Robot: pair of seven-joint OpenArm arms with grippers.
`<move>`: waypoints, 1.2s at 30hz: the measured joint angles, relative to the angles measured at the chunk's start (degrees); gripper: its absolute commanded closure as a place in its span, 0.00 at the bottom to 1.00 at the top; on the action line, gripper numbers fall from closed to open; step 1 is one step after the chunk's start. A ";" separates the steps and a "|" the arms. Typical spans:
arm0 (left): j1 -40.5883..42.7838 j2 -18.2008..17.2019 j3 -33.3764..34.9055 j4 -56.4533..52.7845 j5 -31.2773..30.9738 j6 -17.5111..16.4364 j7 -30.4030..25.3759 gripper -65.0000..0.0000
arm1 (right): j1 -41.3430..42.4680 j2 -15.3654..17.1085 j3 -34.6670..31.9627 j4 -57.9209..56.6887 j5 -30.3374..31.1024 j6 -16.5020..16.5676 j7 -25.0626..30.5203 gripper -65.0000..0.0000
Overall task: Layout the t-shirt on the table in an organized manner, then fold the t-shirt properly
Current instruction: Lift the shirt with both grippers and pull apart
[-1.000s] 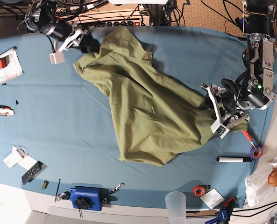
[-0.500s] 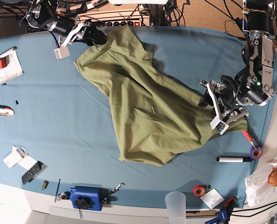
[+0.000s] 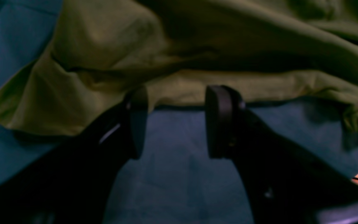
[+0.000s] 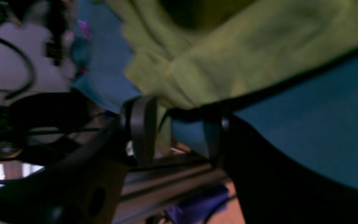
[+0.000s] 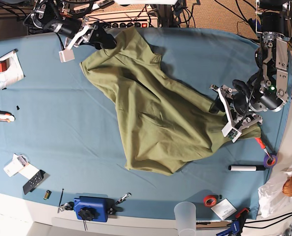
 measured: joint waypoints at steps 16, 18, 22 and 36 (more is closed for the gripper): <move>0.00 -0.02 0.00 0.00 -0.02 0.00 0.02 0.54 | 0.48 -0.13 0.02 0.00 -2.43 0.00 0.66 0.93; 0.00 -0.02 0.00 0.00 0.00 0.00 0.02 0.54 | 0.81 -0.13 0.02 0.00 -4.31 -0.07 1.38 1.00; 0.92 -0.02 0.00 0.00 -0.02 0.00 0.00 0.54 | 0.70 -0.13 0.04 0.00 -4.72 -0.02 1.68 1.00; 8.00 1.14 -0.02 -1.09 7.80 0.46 -10.56 0.54 | 0.68 2.62 14.27 0.00 -4.83 -0.02 -0.33 1.00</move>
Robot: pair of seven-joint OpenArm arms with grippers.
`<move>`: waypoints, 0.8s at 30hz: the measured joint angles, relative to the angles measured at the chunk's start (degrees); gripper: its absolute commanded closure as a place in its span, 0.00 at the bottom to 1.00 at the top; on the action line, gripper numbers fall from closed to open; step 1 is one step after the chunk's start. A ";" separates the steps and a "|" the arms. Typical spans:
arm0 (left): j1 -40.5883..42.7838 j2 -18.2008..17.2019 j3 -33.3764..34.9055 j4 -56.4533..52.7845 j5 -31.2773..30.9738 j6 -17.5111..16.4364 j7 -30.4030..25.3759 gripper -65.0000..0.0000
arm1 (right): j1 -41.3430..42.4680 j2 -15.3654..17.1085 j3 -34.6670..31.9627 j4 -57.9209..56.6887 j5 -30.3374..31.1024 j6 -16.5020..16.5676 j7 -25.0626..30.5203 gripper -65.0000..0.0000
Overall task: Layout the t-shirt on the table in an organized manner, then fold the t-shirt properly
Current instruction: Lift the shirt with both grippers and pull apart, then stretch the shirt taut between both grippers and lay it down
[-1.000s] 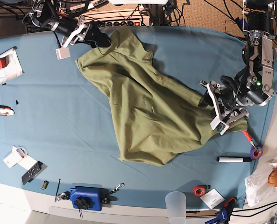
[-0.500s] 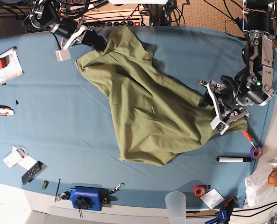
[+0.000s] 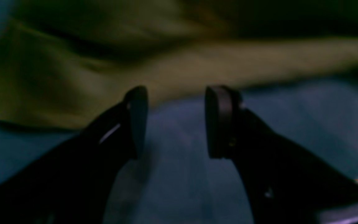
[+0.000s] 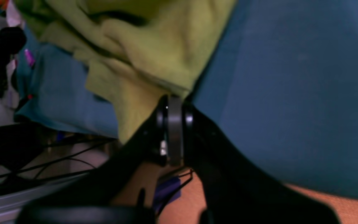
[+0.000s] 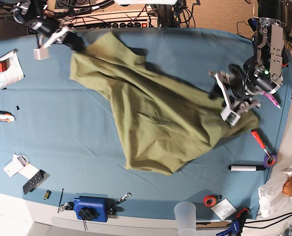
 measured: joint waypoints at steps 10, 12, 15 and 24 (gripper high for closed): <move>-0.07 0.39 -0.04 -0.15 13.29 9.09 -1.38 0.54 | 0.07 3.58 1.66 0.00 0.33 0.02 -0.61 1.00; -0.28 0.39 -0.09 -0.15 14.27 9.05 -2.75 0.54 | 0.11 4.24 1.99 0.00 0.09 0.02 -0.52 1.00; -0.28 0.42 -0.09 -0.15 14.25 7.39 -2.75 0.54 | 0.09 5.01 2.01 0.00 -1.27 0.02 -0.55 1.00; -0.26 0.04 -0.09 -2.25 18.36 8.55 -0.61 0.56 | 0.13 8.76 5.27 0.00 -4.42 0.04 -0.26 1.00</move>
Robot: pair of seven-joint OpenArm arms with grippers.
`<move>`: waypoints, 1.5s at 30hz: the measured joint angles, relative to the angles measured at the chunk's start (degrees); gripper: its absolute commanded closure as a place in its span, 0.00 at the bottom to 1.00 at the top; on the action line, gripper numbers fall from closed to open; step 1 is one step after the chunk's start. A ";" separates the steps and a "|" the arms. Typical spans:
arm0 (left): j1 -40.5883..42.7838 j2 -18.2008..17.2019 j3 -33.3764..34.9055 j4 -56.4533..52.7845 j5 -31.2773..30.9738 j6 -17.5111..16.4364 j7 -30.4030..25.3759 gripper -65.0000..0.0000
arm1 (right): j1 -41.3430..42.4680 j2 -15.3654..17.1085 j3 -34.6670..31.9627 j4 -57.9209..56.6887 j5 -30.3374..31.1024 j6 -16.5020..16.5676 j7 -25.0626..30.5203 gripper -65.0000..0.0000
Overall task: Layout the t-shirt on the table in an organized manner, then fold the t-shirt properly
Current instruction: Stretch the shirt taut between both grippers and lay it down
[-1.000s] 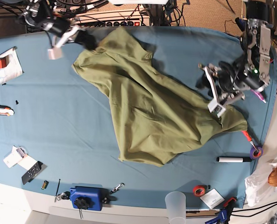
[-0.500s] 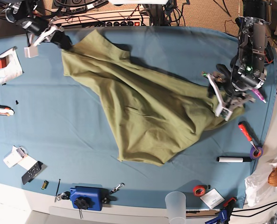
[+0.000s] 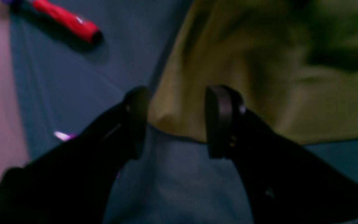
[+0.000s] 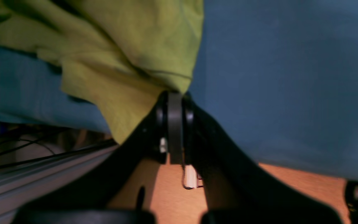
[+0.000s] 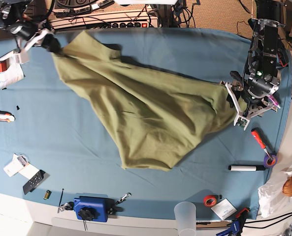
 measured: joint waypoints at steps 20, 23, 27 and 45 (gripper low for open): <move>-0.37 -0.42 -0.31 -7.02 -18.86 -13.55 2.23 0.66 | 0.00 1.49 5.33 0.00 -0.02 0.17 -0.33 1.00; -0.37 -0.42 -0.15 -7.02 -19.41 -13.57 2.34 0.92 | 0.00 1.49 5.33 0.00 0.00 0.17 -0.31 1.00; -0.37 -0.37 -0.07 -7.02 -19.19 -13.53 3.10 1.00 | 0.00 1.49 5.33 0.00 -0.02 0.17 -0.31 1.00; 4.66 -0.24 -19.56 -7.28 -36.26 -15.52 14.84 1.00 | 0.00 1.49 5.31 0.00 -0.02 0.17 -0.04 1.00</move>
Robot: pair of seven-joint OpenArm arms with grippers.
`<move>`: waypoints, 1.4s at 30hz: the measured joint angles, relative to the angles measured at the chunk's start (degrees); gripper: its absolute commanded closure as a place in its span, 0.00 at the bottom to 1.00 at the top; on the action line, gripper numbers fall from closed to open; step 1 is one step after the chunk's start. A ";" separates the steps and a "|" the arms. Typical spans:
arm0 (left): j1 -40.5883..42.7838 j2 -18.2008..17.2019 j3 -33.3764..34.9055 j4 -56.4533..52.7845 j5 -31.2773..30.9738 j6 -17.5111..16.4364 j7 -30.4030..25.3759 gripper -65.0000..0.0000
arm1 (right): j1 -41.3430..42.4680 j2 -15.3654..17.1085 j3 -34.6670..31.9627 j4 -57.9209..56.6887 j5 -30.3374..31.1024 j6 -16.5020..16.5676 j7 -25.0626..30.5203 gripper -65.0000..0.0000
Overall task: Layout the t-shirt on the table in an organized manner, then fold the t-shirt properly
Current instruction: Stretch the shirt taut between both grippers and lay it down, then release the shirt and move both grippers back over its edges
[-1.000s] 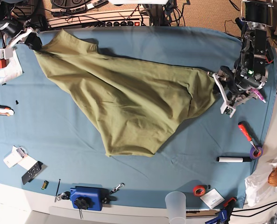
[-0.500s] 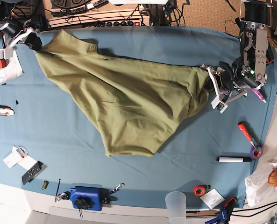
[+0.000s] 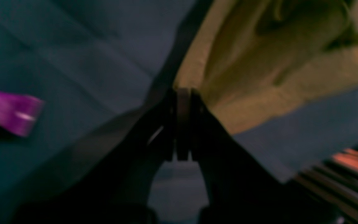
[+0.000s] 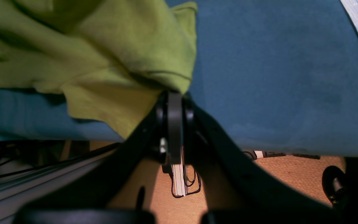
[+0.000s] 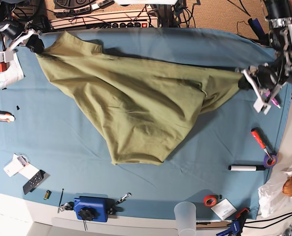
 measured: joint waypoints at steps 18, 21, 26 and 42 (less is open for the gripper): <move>11.91 0.00 -2.58 1.18 -6.01 -0.68 -2.16 1.00 | 0.00 0.04 0.57 0.00 0.00 0.00 -0.46 1.00; 12.07 0.31 -6.56 1.40 -5.16 -2.78 -0.57 1.00 | -0.04 2.29 1.62 0.00 -0.07 0.00 -0.44 1.00; 12.07 0.31 -13.16 1.22 -6.16 -2.93 2.54 1.00 | 0.11 6.14 1.73 0.02 0.20 0.02 -0.46 1.00; 12.15 0.28 -14.60 1.40 -10.62 -2.91 5.77 0.60 | -0.57 6.21 1.73 0.00 3.65 0.00 -0.68 0.64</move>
